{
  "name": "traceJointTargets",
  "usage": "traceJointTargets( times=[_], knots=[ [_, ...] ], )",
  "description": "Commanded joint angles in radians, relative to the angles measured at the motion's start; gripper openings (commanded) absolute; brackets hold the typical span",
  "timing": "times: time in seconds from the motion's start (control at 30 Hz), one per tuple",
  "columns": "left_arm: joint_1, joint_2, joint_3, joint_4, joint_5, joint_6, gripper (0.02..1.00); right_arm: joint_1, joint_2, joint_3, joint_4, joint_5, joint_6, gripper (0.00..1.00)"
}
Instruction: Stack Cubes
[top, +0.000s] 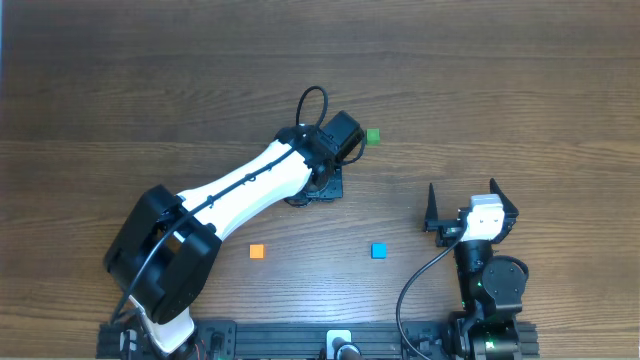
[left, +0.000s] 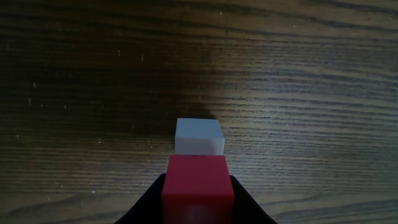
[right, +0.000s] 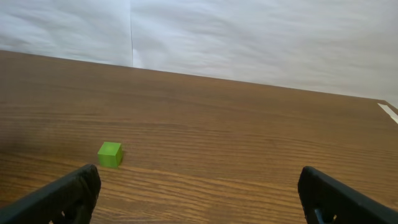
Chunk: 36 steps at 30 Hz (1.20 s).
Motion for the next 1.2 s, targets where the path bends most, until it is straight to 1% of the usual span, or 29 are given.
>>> traceJointTargets(
  times=[0.03,1.0,1.13,1.2],
  knots=[
    [-0.002,0.025,-0.01,0.006,-0.008,-0.019,0.038,0.001,-0.009,-0.005,-0.001,0.013,-0.001,0.991],
    [-0.002,0.053,-0.01,0.026,-0.008,-0.019,0.045,0.001,-0.009,-0.005,0.0,0.013,-0.001,0.993],
    [-0.002,0.056,-0.01,0.026,-0.008,-0.02,0.053,0.001,-0.009,-0.005,0.0,0.013,-0.001,0.989],
    [-0.002,0.056,-0.01,0.026,-0.008,-0.02,0.075,0.001,-0.009,-0.005,0.0,0.013,-0.001,0.993]
  ],
)
